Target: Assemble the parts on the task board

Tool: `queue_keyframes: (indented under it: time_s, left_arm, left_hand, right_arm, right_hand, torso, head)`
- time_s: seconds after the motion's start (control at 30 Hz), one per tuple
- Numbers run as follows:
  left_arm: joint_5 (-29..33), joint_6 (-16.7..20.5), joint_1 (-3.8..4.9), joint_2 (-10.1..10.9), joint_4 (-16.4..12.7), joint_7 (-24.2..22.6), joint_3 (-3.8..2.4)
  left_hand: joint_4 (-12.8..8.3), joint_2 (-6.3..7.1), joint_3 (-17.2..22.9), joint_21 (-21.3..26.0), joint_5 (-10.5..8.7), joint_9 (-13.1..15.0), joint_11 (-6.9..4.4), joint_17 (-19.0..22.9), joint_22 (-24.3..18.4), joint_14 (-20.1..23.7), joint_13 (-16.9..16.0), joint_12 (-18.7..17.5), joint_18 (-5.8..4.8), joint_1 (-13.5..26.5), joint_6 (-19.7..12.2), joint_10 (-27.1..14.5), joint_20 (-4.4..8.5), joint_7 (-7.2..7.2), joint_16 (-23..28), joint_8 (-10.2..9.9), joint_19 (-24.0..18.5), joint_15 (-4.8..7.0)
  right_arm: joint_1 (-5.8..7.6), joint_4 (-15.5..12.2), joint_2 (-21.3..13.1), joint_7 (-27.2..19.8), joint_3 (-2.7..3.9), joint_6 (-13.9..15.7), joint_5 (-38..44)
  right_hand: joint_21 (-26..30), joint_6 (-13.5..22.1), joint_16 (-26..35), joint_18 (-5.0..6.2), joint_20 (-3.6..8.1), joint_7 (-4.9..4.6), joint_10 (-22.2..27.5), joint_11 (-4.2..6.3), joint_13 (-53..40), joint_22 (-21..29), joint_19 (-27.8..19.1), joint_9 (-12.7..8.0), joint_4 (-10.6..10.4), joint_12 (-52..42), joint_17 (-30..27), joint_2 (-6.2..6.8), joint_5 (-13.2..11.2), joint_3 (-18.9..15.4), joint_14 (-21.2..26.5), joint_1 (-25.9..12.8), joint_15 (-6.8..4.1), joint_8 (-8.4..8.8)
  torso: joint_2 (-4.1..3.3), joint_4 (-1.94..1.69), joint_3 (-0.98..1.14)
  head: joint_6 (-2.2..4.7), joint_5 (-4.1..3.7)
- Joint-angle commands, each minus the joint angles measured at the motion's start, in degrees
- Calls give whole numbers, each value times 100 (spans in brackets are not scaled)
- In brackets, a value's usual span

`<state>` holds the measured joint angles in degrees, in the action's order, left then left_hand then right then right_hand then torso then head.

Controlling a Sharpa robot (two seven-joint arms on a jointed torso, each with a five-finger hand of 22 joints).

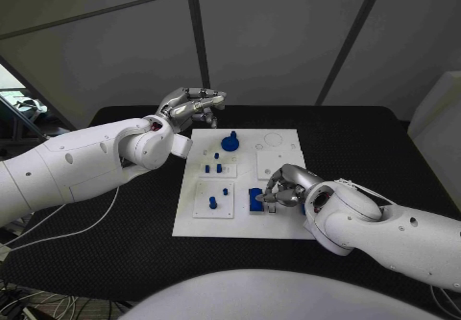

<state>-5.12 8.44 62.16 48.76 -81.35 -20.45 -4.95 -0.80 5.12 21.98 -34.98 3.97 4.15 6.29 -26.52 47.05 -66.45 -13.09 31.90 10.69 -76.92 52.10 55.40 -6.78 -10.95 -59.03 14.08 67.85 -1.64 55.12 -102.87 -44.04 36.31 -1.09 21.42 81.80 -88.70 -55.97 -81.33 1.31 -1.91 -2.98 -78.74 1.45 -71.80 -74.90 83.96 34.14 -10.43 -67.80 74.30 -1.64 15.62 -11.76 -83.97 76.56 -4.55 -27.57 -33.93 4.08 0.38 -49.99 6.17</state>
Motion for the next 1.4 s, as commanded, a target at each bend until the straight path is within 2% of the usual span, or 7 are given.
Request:
queue_keyframes:
  time_s: [0.03, 0.53, 0.67, 0.87, 0.97, 1.17, 1.4]
  left_arm:
    - [18, -44, 10, -8, -1, -35, -5]
    - [18, -44, 9, -1, 4, -40, -4]
    - [18, -45, 8, 1, 5, -43, -4]
    - [18, -38, 7, 11, 10, -48, -3]
    - [18, -38, 6, 2, 19, -51, -2]
    - [18, -54, -4, -27, 41, -53, 14]
    - [18, -55, -8, -22, 46, -54, 34]
  left_hand:
    - [1, -14, -24, 26, 19, 2, -7, 8, -10, 38, 9, 29, -23, -29, -36, -48, -26, 4, -28, 20, 6, 4]
    - [1, -14, -24, 26, 19, 2, -7, 8, -10, 38, 9, 29, -23, -29, -36, -48, -26, 4, -28, 20, 6, 4]
    - [1, -14, -24, 26, 19, 2, -7, 8, -10, 38, 9, 29, -23, -29, -36, -48, -26, 4, -28, 20, 6, 4]
    - [2, -18, -44, 36, 21, 0, -6, 24, -14, 46, 23, 57, -23, -44, -57, -62, -26, 3, -41, 57, 9, 4]
    - [2, -18, -44, 36, 21, 0, -6, 24, -14, 46, 23, 57, -23, -44, -57, -62, -26, 3, -41, 57, 9, 4]
    - [2, -18, -44, 36, 21, 0, -6, 24, -14, 46, 23, 57, -23, -44, -57, -62, -26, 3, -41, 57, 9, 4]
    - [2, -18, -44, 36, 21, 0, -6, 24, -14, 46, 23, 57, -23, -44, -57, -62, -26, 3, -41, 57, 9, 4]
  right_arm:
    - [8, 14, -8, 43, 3, -144, 189]
    - [6, -214, -285, -462, 0, 327, 33]
    - [7, -393, -614, -593, -2, 471, -81]
    - [10, -543, -1249, -464, -1, 291, 35]
    - [10, -550, -1455, -378, -1, 152, 218]
    - [4, -514, -1608, -138, -4, 10, 469]
    - [-19, -397, -1605, 37, -7, -124, 625]
  right_hand:
    - [-39, 0, -13, -98, 53, 52, -34, 16, 2, -1399, 532, 16, 70, -33, 15, -69, -11, 22, -322, 146, -58, -47]
    - [-24, 100, 1, -93, 54, 17, 11, -7, 60, -1382, 521, 15, -31, 52, -2, -74, 138, -92, -318, 48, -45, -26]
    - [11, 304, 16, -81, 18, -81, 98, -81, 165, -1341, 494, -113, -112, 198, -16, -121, 345, -135, -312, 32, 8, 210]
    - [28, 416, 30, -76, -139, -306, 159, -271, 273, -1324, 481, -695, -215, 355, -29, -175, 393, -223, -306, 125, 172, 1049]
    - [26, 321, 28, -76, -164, -325, 160, -291, 294, -1328, 483, -849, -244, 388, -22, -168, 384, -271, -306, 143, 191, 1231]
    - [15, 132, 18, -80, -169, -307, 140, -279, 286, -1342, 492, -971, -279, 383, -4, -188, 371, -314, -310, 160, 187, 1347]
    - [18, -23, 24, -79, -157, -277, 140, -257, 293, -1338, 489, -1022, -302, 397, -11, -179, 396, -353, -308, 164, 170, 1370]
  torso:
    - [3, 6, 3]
    - [12, 17, 0]
    - [16, 30, -1]
    - [15, 42, 1]
    - [16, 57, 3]
    - [24, 95, 15]
    - [19, 78, 5]
  head:
    - [-1, 4]
    - [-1, 11]
    - [9, 4]
    - [47, -54]
    - [61, -109]
    - [83, -214]
    - [82, -271]
